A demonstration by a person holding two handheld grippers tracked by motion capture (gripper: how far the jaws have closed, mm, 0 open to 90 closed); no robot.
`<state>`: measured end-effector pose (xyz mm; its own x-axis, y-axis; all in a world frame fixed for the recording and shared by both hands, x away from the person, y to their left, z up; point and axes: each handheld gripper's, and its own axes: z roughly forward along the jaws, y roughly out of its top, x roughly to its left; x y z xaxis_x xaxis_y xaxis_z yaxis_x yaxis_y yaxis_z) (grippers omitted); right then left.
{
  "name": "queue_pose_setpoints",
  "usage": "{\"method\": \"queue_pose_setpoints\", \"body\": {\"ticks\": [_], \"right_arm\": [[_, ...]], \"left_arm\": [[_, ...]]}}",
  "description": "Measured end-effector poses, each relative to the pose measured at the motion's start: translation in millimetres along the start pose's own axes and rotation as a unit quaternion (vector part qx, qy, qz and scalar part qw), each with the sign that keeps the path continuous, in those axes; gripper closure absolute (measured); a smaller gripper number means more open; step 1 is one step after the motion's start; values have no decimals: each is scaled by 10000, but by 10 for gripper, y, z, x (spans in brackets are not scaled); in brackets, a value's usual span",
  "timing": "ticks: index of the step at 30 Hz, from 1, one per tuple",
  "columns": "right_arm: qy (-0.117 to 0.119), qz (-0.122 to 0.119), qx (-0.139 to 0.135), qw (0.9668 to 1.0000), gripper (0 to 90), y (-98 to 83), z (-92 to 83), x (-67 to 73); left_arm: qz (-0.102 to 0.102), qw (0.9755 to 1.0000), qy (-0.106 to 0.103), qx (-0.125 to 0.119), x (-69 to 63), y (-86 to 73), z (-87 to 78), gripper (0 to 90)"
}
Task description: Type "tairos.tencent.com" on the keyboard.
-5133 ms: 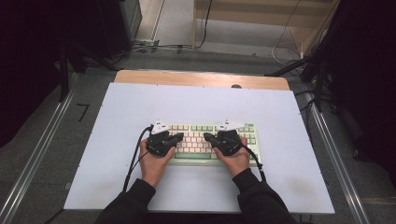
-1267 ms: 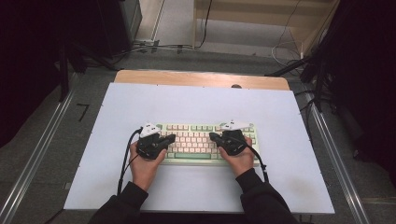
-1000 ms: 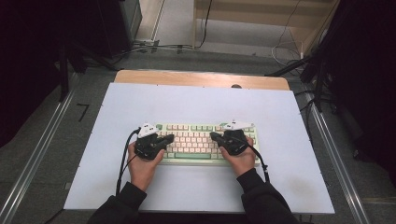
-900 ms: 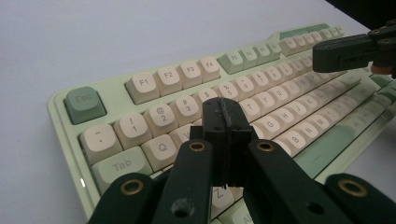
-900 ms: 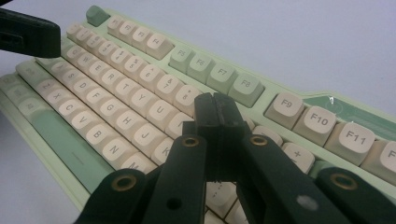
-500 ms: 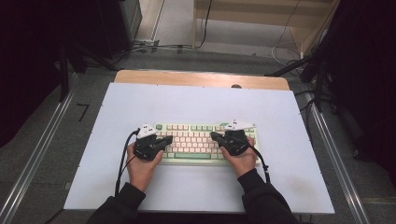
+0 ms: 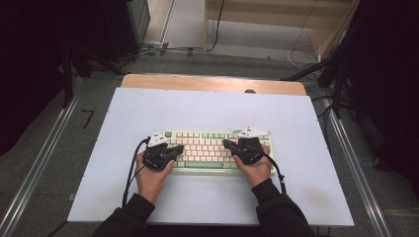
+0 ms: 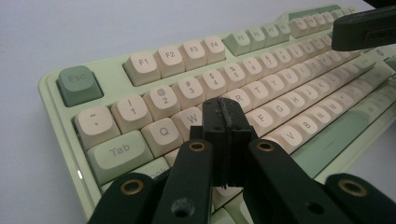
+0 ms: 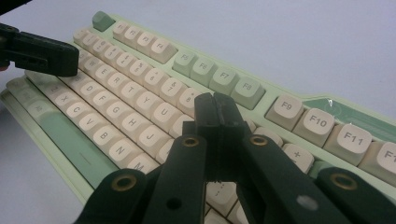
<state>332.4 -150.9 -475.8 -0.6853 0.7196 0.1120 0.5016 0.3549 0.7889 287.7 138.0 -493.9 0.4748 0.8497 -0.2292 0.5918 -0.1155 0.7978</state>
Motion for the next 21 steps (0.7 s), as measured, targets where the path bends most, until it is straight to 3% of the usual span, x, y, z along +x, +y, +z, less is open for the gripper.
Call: {"method": "queue_pose_setpoints", "body": {"ticks": [21], "right_arm": [[-3, 8, -24, 10000, 882, 5, -12, -8]], "left_arm": [[40, 10000, 8, 57, -18, -10, 23, 900]]}}
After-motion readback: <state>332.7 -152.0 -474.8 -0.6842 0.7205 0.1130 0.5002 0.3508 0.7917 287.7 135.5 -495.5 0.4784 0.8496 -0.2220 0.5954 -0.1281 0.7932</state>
